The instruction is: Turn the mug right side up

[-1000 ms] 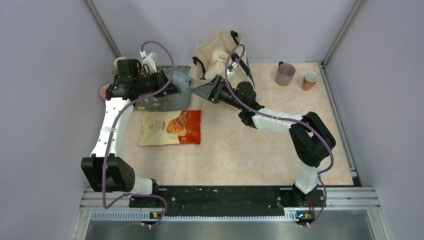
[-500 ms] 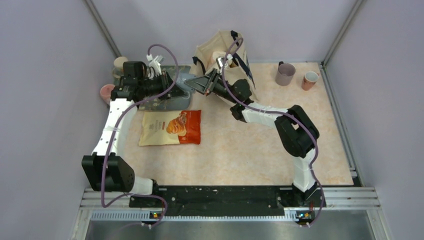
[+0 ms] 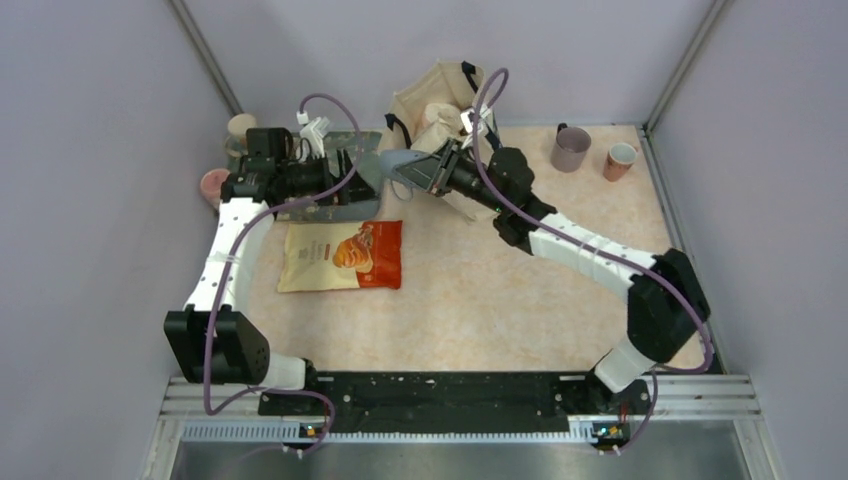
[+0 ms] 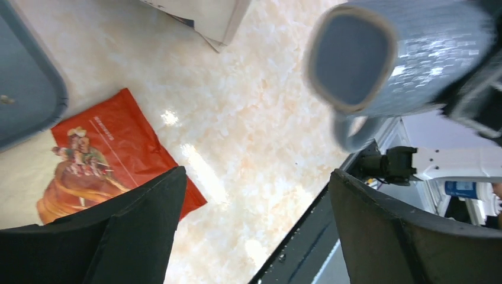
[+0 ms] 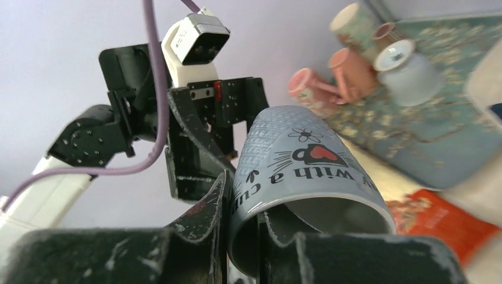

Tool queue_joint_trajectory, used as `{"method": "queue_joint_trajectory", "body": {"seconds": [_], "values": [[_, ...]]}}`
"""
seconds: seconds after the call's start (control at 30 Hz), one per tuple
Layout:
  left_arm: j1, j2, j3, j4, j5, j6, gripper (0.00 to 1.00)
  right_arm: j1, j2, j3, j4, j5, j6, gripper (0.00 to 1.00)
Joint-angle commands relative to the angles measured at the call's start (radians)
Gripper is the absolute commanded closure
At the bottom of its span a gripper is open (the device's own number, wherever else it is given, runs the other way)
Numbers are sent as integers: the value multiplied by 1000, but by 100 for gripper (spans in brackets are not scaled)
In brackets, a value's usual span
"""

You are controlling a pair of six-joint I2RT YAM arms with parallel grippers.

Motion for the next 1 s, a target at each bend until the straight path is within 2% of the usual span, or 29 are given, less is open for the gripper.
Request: {"method": "queue_joint_trajectory", "body": {"seconds": [0.0, 0.17, 0.23, 0.33, 0.47, 0.57, 0.73, 0.97], "values": [[11, -33, 32, -13, -13, 95, 5, 0, -196, 30, -360, 116, -311, 100], [12, -24, 45, -68, -234, 176, 5, -49, -281, 233, -992, 333, -642, 100], [12, -21, 42, -79, -305, 226, 5, -131, -269, 312, -1186, 391, -709, 100], [12, -19, 34, -84, -364, 266, 5, -310, -206, 391, -1383, 412, -776, 100], [12, -22, 28, -86, -393, 283, 5, -497, -69, 431, -1455, 387, -822, 100], [12, -26, 23, -90, -410, 293, 5, -572, 56, 484, -1463, 378, -832, 100], [12, -34, 11, -93, -436, 311, 5, -621, 273, 620, -1475, 396, -843, 100], [11, -30, 4, -95, -463, 319, 5, -671, 543, 842, -1580, 371, -850, 100]]}}
